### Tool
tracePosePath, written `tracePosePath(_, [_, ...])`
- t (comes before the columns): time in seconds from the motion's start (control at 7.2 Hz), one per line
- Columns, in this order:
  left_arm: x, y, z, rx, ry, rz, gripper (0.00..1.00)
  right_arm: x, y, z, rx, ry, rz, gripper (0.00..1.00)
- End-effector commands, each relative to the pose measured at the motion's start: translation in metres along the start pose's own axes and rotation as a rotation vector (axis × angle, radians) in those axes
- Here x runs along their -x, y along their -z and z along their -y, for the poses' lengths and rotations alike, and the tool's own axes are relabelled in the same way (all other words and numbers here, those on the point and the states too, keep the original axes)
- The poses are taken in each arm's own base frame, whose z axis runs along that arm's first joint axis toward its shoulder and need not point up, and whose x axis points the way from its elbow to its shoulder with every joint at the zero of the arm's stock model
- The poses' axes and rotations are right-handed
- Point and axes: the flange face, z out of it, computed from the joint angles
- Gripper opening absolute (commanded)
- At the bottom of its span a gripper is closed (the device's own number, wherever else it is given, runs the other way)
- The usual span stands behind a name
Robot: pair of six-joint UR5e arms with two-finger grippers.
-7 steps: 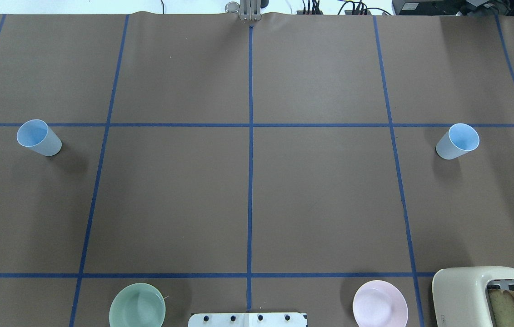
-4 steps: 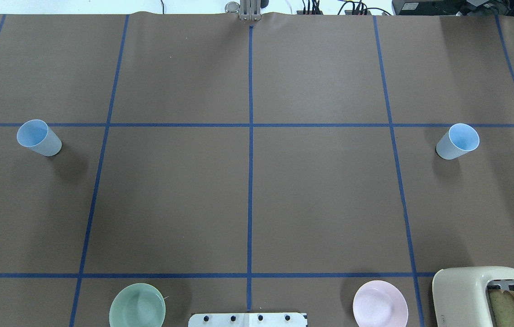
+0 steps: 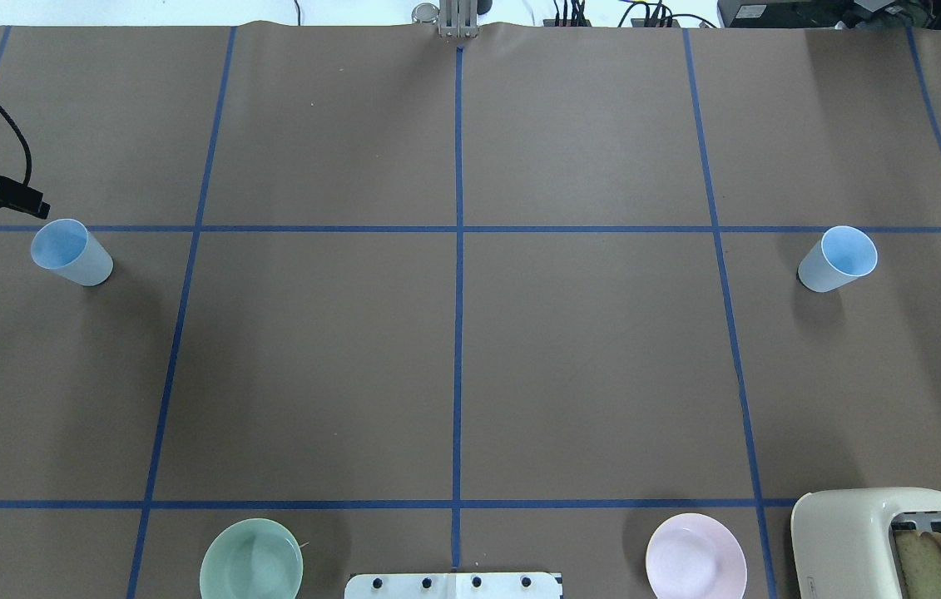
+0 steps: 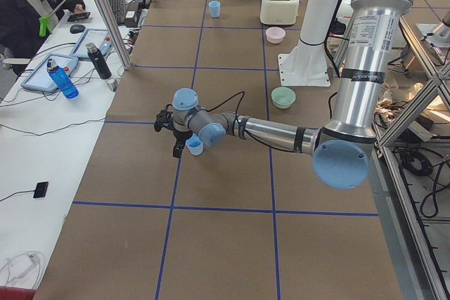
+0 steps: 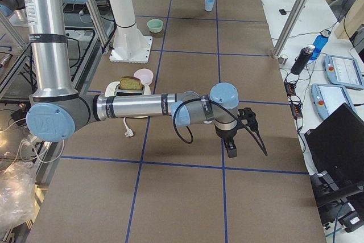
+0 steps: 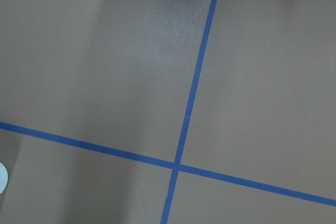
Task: Stack blue cups with both arms
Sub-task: 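Reach the left gripper down and grasp the light-blue cup's rim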
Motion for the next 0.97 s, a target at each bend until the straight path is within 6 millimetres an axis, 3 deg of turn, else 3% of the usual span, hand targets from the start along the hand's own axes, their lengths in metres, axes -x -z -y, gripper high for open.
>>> tracePosePath(0.0, [-0.011,-0.012,-0.007,0.017,-0.028,-0.007,0.54,0.0,0.0,-0.001,0.001,-0.001,0.0,1.0])
tracePosePath(0.14, [-0.012,-0.012,-0.007,0.017,-0.034,-0.008,0.14,0.0,0.0,-0.001,0.001,-0.002,0.0,1.0])
tracePosePath(0.28, [-0.012,-0.011,-0.008,0.017,-0.034,-0.008,0.0,0.0,0.0,-0.001,0.001,-0.002,0.0,1.0])
tracePosePath(0.69, [-0.02,-0.004,-0.008,-0.009,-0.056,-0.029,0.0,0.0,0.0,-0.001,0.001,-0.002,0.0,1.0])
tracePosePath(0.83, [-0.03,0.009,-0.007,-0.023,-0.068,-0.049,0.0,0.0,0.0,-0.001,0.001,-0.002,0.0,1.0])
